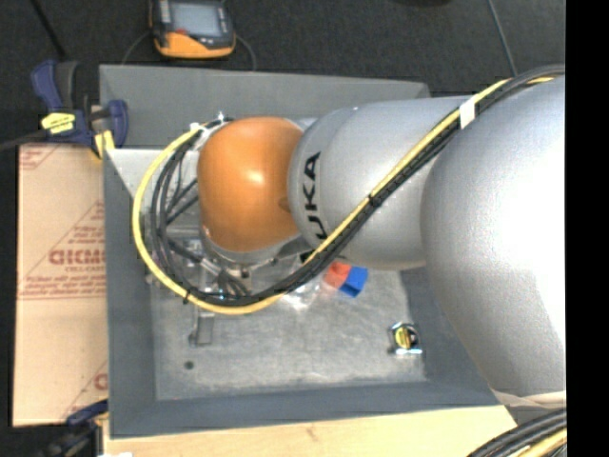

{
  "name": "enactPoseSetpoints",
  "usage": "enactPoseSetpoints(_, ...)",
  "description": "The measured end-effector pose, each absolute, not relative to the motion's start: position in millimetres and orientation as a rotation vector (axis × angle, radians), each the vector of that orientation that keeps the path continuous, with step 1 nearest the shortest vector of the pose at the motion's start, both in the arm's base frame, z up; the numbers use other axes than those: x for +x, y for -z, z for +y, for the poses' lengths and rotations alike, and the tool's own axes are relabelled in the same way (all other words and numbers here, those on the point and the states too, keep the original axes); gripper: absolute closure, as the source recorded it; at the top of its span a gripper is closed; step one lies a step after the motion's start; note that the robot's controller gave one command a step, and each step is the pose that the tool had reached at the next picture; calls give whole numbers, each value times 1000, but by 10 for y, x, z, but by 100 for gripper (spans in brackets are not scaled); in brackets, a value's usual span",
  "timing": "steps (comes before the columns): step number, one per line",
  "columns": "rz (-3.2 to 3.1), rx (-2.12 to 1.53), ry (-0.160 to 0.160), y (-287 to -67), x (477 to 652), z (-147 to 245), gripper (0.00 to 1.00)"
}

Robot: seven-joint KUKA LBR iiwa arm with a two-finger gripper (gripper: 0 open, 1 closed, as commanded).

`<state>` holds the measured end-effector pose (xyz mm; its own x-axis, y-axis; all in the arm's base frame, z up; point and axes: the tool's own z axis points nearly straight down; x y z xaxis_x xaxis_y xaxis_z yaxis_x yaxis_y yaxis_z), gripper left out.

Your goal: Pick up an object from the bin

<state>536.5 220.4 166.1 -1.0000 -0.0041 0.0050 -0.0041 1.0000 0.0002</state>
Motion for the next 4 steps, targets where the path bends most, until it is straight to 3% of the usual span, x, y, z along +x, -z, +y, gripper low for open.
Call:
enactPoseSetpoints(1,-3149,118,6,-755,4739,2289,0)
enactPoseSetpoints(2,-3136,297,0,-1540,4848,1899,0)
enactPoseSetpoints(3,-3133,255,-6,-757,5383,329,0)
enactPoseSetpoints(4,-3136,258,7,-710,5413,1039,0)
